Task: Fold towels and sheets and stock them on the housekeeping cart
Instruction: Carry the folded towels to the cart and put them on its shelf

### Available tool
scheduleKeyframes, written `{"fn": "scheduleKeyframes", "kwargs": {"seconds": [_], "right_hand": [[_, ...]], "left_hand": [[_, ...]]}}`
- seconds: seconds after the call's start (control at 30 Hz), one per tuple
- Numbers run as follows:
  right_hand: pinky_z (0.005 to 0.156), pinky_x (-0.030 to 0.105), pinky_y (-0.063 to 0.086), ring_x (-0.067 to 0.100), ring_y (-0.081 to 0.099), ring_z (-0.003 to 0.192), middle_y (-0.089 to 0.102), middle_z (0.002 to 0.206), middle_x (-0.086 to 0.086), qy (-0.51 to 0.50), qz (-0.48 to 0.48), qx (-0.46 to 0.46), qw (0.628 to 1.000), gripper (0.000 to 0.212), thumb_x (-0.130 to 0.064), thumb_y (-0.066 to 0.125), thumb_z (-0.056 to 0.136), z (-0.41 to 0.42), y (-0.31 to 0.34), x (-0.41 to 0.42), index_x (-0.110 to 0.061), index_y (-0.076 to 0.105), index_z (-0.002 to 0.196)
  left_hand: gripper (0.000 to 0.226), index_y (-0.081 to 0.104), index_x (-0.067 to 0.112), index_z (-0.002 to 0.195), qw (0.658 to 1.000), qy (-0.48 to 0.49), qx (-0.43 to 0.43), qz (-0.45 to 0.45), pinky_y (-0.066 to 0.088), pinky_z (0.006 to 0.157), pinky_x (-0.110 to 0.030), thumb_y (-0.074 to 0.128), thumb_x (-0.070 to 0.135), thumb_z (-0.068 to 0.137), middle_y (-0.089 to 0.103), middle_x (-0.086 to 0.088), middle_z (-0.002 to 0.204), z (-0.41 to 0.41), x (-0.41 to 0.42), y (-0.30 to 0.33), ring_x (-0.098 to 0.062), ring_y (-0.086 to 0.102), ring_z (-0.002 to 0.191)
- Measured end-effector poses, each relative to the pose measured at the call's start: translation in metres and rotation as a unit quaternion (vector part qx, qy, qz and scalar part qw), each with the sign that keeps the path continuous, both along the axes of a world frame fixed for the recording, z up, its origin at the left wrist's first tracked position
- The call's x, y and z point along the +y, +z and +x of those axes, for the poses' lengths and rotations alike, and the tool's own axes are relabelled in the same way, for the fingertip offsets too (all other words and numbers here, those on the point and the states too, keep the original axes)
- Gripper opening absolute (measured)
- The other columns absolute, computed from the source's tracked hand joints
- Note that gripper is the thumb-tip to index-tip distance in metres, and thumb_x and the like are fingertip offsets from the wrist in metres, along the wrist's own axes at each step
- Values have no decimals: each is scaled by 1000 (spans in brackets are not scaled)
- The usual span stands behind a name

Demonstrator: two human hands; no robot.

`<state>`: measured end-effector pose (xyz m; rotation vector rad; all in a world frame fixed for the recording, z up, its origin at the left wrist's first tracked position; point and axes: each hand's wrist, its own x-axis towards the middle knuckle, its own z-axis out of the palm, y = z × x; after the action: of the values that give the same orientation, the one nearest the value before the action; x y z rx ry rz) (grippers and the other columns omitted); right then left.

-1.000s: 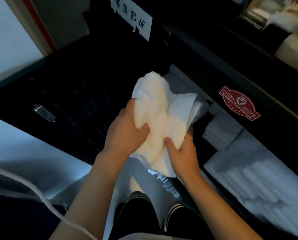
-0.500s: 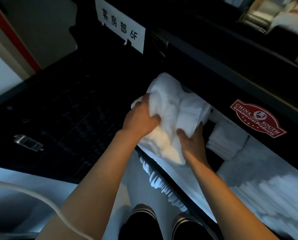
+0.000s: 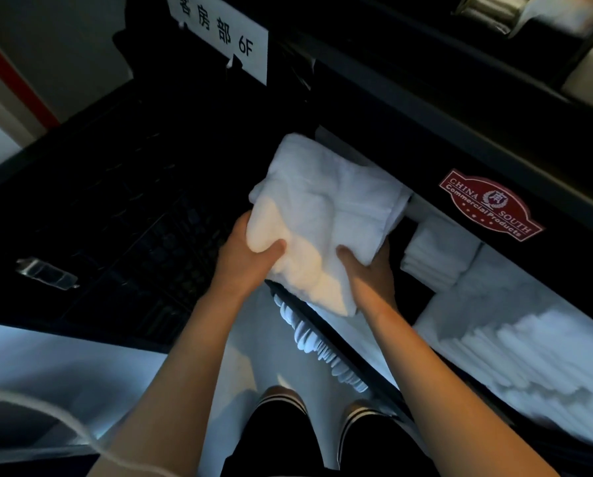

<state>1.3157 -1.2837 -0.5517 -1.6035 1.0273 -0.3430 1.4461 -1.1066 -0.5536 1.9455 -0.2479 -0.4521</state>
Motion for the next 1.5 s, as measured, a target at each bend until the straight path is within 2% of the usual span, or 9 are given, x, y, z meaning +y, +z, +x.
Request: {"fn": "scheduleKeyframes", "kwargs": {"seconds": [0.23, 0.4, 0.53, 0.73, 0.9, 1.03, 1.17, 1.37, 1.5], "right_hand": [[96, 26, 50, 5, 66, 108, 70, 118, -15, 31, -18, 30, 999, 66, -46, 77, 80, -30, 6, 38, -36, 47, 139], [105, 21, 47, 1, 59, 122, 59, 141, -11, 28, -66, -47, 996, 83, -31, 72, 92, -13, 26, 38, -34, 23, 158], [81, -4, 42, -26, 56, 101, 60, 129, -22, 0, -74, -82, 994, 88, -26, 74, 90, 12, 27, 19, -24, 23, 161], [121, 41, 37, 20, 46, 143, 43, 159, 8, -29, 14, -76, 997, 88, -34, 73, 94, 47, 9, -9, -14, 21, 162], [119, 46, 38, 26, 45, 144, 42, 159, 13, -54, 21, -53, 997, 88, -41, 73, 92, 43, 3, -10, -10, 25, 160], [120, 48, 34, 32, 36, 147, 26, 164, 11, -47, -134, 14, 990, 89, -43, 65, 95, 31, 13, 9, -20, 13, 163], [123, 55, 11, 27, 6, 159, 10, 171, 4, 121, -471, 96, 869, 80, -46, 52, 95, 22, 15, 27, -24, 16, 163], [126, 59, 9, 30, -4, 159, -1, 173, 5, 281, -564, 192, 752, 118, -32, 82, 82, 48, 2, 21, -19, 0, 165], [126, 52, 14, 31, -1, 159, -4, 173, 5, 279, -597, 233, 715, 118, -7, 77, 84, 51, -2, -1, -27, -7, 164]], "left_hand": [[71, 41, 38, 147, 995, 0, -90, 33, 46, 88, -26, 71, 46, 83, 63, 10, 127, -11, -11, 6, -10, 57, 105], [68, 45, 39, 142, 991, 27, -132, -3, 43, 82, -15, 74, 43, 81, 60, 16, 118, 4, -14, 30, -1, 56, 100], [63, 52, 36, 134, 989, 15, -150, -8, 45, 69, -10, 75, 50, 77, 61, 17, 107, 38, -33, 52, -3, 61, 89], [57, 61, 16, 134, 990, -10, -140, -9, 55, 77, -14, 71, 50, 90, 69, 2, 117, 85, -68, 35, -11, 67, 101], [67, 45, 16, 149, 987, 40, -144, -50, 49, 102, -28, 65, 50, 96, 49, -10, 145, 83, -59, 14, -18, 55, 126], [54, 50, 23, 148, 959, -36, -264, -97, 41, 116, -31, 63, 26, 96, 39, -8, 149, 63, -42, 5, -12, 44, 138], [61, 59, 19, 144, 920, -124, -367, -56, 33, 122, -41, 69, 11, 85, 27, -17, 160, 64, -27, -9, -26, 31, 151], [86, 40, 40, 154, 883, -187, -421, 91, 31, 124, -43, 79, 14, 82, 6, -7, 171, 92, -26, -20, -26, 16, 157], [71, 45, 58, 143, 915, -152, -362, 95, 53, 104, -45, 83, 54, 83, 54, 13, 148, 101, -33, -8, -14, 57, 134]]}}
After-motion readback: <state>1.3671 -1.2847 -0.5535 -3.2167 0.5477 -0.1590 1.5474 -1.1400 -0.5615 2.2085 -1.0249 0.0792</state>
